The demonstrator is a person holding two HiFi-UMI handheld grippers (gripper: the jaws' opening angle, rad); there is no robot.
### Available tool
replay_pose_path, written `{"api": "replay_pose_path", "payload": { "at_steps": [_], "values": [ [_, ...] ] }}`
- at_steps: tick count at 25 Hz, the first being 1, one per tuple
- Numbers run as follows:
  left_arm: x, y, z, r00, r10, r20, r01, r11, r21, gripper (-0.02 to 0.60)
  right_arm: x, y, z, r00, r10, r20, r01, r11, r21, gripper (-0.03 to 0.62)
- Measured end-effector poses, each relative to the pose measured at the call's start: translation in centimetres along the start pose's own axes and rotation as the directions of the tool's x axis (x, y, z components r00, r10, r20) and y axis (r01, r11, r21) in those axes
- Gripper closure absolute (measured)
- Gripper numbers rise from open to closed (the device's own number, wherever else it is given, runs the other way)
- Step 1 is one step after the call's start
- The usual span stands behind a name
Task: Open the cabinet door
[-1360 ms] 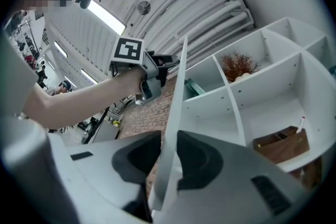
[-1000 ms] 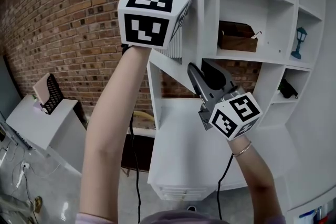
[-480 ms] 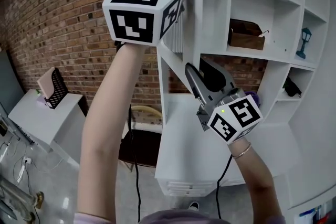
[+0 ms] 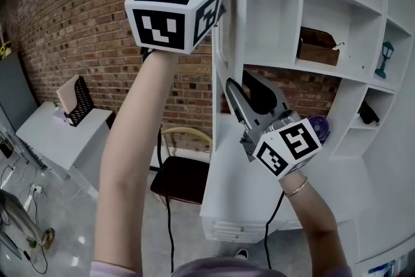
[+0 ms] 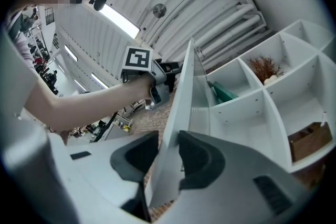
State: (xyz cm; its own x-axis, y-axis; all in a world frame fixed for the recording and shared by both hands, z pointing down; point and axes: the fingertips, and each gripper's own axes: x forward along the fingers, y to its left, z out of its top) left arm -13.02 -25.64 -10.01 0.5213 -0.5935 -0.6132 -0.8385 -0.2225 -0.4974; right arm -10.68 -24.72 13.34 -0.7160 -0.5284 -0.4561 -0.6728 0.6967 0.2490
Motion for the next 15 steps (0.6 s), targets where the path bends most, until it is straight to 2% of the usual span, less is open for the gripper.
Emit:
{"api": "replay_pose_path", "payload": {
  "at_steps": [15],
  "values": [
    [-2.6,3.5,-0.3,0.999,0.047,-0.012,-0.047,0.999,0.021,0.514,2.6,3.3,-0.6,0.999,0.041,0.014,-0.041,0.999,-0.023,0.461]
  ]
}}
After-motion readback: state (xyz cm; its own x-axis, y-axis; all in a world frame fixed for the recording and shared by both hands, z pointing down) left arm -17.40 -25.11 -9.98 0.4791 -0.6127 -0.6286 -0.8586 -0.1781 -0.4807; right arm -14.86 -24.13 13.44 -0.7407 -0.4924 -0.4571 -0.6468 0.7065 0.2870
